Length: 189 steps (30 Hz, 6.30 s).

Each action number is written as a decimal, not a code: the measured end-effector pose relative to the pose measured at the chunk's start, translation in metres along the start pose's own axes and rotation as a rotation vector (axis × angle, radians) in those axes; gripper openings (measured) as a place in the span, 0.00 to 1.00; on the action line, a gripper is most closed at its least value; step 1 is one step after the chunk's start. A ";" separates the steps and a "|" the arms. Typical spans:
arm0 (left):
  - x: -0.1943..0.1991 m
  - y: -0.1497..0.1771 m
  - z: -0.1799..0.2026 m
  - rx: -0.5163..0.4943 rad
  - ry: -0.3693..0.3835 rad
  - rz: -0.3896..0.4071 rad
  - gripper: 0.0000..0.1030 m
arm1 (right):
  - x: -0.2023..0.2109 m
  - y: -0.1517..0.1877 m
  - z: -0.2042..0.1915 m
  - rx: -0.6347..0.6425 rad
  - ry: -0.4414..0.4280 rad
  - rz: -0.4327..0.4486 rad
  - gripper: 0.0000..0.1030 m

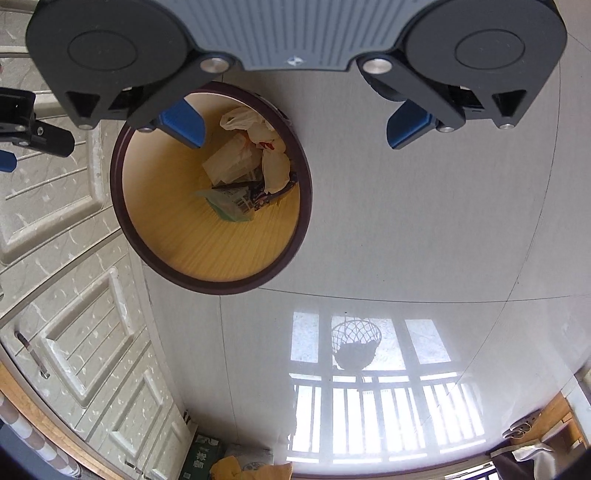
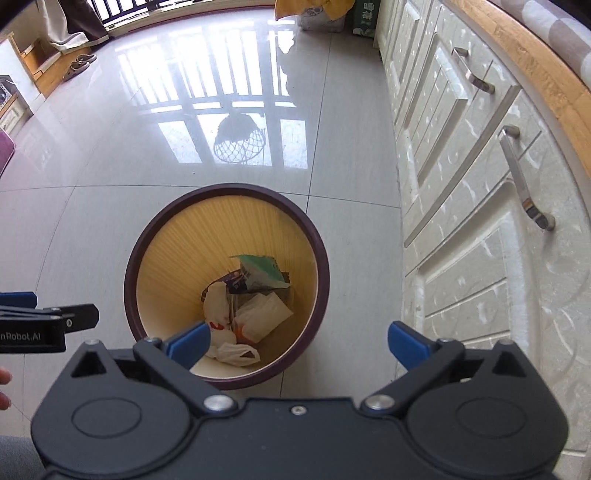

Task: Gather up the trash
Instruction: 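Lift both open tools up away from the wastebasket, then move both open tools back toward the trash on the mattress, then grasp the wooden stick with the left tool while the right grasps the teal cap, then carry the wooden stick and teal cap in both tools over the wastebasket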

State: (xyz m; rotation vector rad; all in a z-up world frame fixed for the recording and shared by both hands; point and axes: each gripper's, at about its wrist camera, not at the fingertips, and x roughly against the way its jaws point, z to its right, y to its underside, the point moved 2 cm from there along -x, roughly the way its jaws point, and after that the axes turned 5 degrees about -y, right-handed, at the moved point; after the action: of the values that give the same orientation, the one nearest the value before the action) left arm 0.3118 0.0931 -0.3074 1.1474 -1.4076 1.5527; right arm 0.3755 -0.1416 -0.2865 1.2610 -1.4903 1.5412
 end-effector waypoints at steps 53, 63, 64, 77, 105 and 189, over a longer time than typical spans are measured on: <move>0.250 0.003 0.193 -0.235 0.360 0.760 1.00 | 0.315 0.074 0.187 -0.151 0.383 0.696 1.00; 0.228 -0.019 0.279 -0.405 0.480 0.766 1.00 | 0.266 0.074 0.258 -0.279 0.440 0.673 1.00; 0.226 -0.023 0.285 -0.410 0.491 0.771 1.00 | 0.262 0.072 0.263 -0.291 0.442 0.677 1.00; 0.186 -0.089 0.361 -0.516 0.491 0.819 1.00 | 0.208 0.038 0.310 -0.402 0.454 0.658 0.79; 0.108 -0.143 0.503 -0.779 0.352 0.656 0.36 | 0.205 0.043 0.328 -0.430 0.340 0.646 0.47; 0.124 -0.066 0.042 0.013 0.197 0.555 0.27 | 0.139 -0.060 -0.020 0.086 0.043 0.516 0.47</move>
State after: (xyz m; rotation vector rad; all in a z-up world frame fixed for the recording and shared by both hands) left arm 0.3381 0.0544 -0.1686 0.6067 -1.6636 1.9898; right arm 0.3804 -0.1362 -0.1338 0.9181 -1.8326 1.9599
